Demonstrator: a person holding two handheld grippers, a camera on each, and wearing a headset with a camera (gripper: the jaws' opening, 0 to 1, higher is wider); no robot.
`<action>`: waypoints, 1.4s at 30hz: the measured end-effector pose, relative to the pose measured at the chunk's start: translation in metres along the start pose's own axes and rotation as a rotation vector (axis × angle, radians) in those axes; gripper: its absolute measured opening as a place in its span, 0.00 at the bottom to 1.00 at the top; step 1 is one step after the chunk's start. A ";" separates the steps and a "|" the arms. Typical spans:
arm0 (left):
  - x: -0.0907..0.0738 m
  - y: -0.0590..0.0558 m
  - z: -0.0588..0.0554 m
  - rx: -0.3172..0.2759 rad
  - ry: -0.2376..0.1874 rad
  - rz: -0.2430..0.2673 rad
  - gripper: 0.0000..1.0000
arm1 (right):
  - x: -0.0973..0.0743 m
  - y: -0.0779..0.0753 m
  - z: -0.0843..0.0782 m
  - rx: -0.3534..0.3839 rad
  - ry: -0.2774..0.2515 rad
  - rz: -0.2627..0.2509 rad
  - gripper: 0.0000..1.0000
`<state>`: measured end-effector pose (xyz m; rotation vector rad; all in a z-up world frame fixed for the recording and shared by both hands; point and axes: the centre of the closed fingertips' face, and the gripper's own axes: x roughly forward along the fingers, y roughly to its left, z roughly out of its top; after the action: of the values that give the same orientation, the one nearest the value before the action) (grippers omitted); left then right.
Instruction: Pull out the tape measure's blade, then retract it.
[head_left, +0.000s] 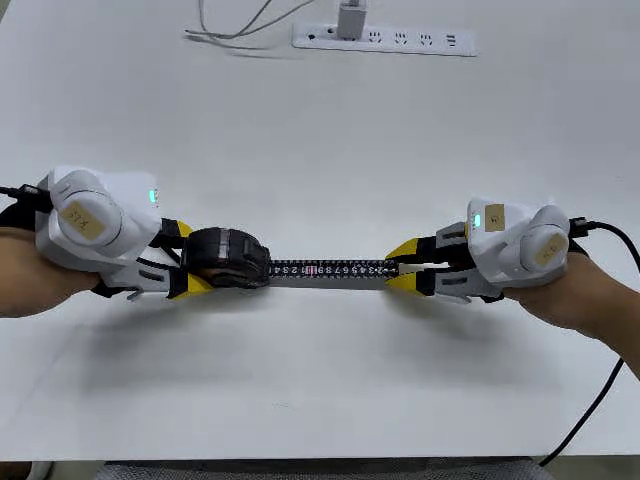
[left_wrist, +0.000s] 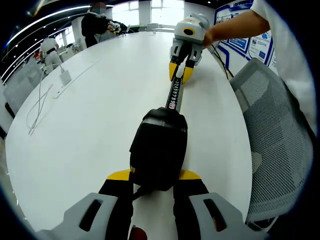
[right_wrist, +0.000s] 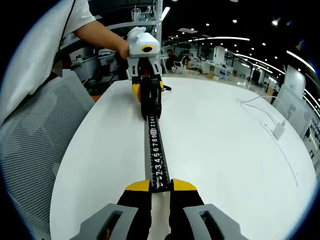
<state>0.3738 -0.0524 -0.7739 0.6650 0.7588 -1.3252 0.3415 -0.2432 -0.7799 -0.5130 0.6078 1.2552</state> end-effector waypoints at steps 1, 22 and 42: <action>0.000 0.000 0.000 0.000 0.000 0.000 0.26 | -0.001 -0.001 -0.001 0.000 0.001 -0.002 0.08; 0.000 0.000 0.000 0.000 0.002 -0.001 0.26 | -0.024 -0.004 -0.021 0.006 0.039 -0.017 0.08; 0.001 0.000 0.001 -0.003 0.001 -0.006 0.26 | -0.039 -0.008 -0.038 -0.009 0.098 -0.019 0.08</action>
<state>0.3739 -0.0532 -0.7741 0.6617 0.7640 -1.3288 0.3359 -0.2980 -0.7809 -0.5893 0.6779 1.2205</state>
